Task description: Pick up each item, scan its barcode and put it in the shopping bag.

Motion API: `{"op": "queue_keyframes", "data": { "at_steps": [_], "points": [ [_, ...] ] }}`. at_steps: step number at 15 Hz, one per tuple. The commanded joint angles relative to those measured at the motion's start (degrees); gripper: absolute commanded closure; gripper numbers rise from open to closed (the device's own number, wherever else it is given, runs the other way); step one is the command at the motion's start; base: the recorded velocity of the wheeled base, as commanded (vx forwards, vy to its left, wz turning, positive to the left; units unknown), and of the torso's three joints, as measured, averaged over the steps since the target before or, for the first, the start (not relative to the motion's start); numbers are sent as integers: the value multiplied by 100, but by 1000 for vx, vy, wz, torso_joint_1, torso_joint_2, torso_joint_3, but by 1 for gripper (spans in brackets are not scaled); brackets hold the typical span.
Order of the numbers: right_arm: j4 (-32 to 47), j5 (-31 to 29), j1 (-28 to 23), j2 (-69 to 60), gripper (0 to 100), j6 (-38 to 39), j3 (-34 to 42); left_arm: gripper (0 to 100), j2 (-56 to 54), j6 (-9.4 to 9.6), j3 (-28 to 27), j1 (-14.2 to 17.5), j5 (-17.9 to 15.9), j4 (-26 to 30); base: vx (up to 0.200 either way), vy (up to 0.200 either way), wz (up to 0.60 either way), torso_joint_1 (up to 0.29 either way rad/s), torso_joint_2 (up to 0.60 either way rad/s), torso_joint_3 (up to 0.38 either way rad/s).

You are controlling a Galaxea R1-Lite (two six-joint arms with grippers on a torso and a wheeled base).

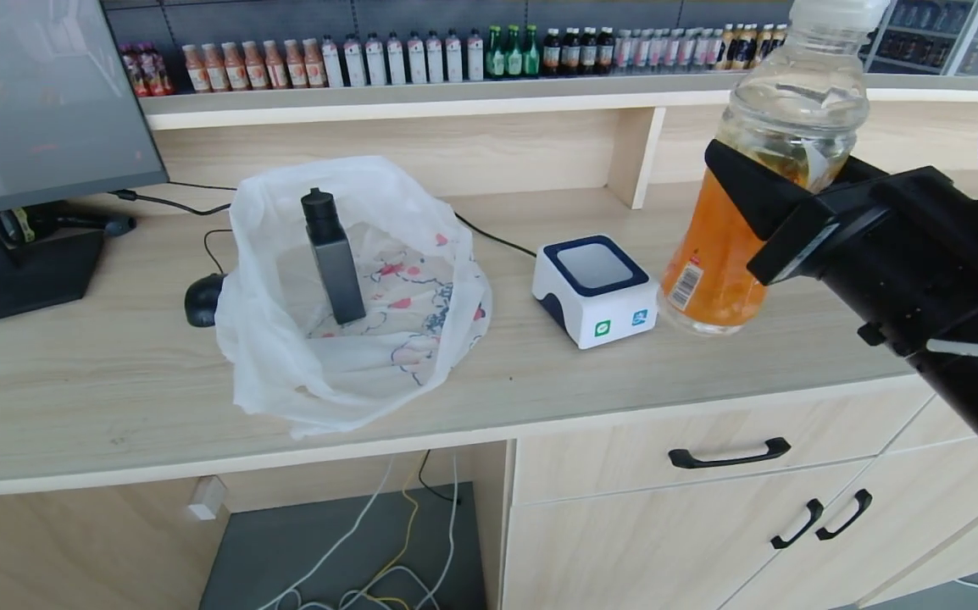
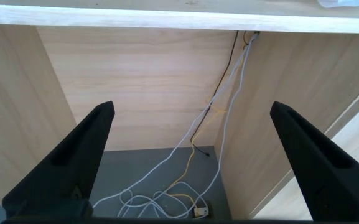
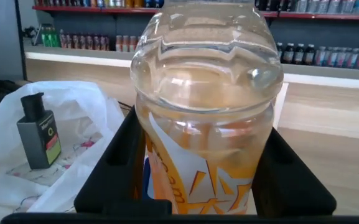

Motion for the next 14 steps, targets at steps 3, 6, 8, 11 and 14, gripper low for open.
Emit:
{"op": "queue_keyframes", "data": {
  "at_steps": [3,6,8,11,14],
  "points": [
    [726,-36,7,504,100,-905,-1254,0,-2,-1,0,2,1,-2,0,0,0,0,0,0],
    [1350,-36,7,566,100,-1854,-1940,0,-2,-1,0,2,1,-2,0,0,0,0,0,0],
    [1394,-54,165,662,100,-2276,-2098,0,-2,-1,0,2,1,-2,0,0,0,0,0,0],
    [1394,-1,297,838,100,-2935,-2388,0,-2,-1,0,2,1,-11,0,0,0,0,0,0],
    [1385,729,332,1031,100,-3497,-2485,0,-2,-1,0,2,1,-2,0,0,0,0,0,0]
  ]
}}
